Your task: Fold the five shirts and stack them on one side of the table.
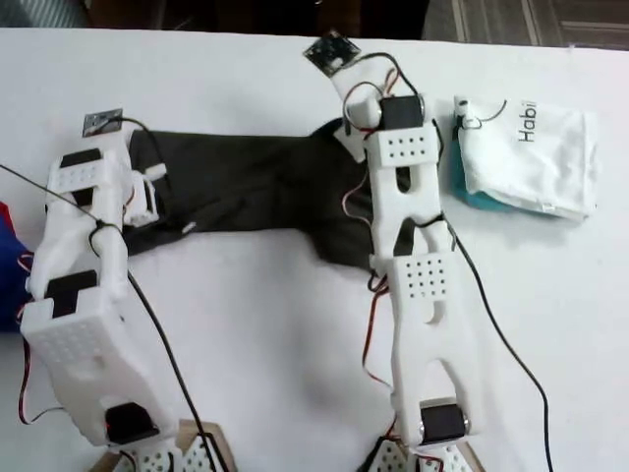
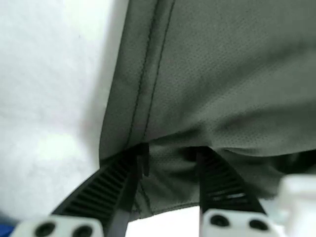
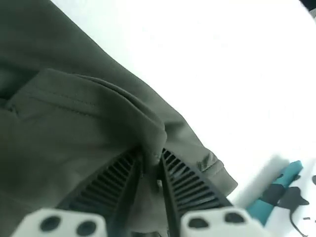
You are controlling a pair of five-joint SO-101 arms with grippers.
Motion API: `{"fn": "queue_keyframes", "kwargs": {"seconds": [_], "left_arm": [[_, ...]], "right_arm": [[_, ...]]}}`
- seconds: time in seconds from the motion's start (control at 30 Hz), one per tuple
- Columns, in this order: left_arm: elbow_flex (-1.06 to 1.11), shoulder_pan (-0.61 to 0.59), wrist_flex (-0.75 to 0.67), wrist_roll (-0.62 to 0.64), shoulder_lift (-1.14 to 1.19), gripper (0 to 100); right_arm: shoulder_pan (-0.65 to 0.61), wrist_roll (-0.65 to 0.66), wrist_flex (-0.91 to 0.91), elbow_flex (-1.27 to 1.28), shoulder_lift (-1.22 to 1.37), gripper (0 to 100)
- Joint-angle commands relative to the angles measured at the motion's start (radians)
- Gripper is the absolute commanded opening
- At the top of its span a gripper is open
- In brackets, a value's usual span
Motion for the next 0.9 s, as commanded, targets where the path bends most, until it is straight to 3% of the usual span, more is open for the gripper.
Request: {"fn": "queue_keyframes", "kwargs": {"seconds": [0.0, 0.07, 0.23, 0.3, 0.6, 0.87], "left_arm": [[0.008, -0.035, 0.006, -0.009, -0.003, 17], [0.008, -0.035, 0.006, -0.009, -0.003, 17], [0.008, -0.035, 0.006, -0.009, -0.003, 17], [0.008, -0.035, 0.006, -0.009, -0.003, 17], [0.008, -0.034, 0.006, -0.009, -0.003, 17], [0.008, -0.034, 0.006, -0.009, -0.003, 17]], "right_arm": [[-0.022, 0.002, -0.064, 0.003, 0.024, 2.5], [-0.033, 0.002, -0.099, 0.009, 0.054, 5.0], [-0.036, 0.000, -0.108, 0.002, 0.068, 28.1], [-0.021, 0.000, -0.094, 0.000, 0.035, 31.7], [0.056, 0.002, 0.168, 0.000, -0.168, 28.9], [0.053, -0.005, 0.185, 0.043, -0.309, 26.5]]}}
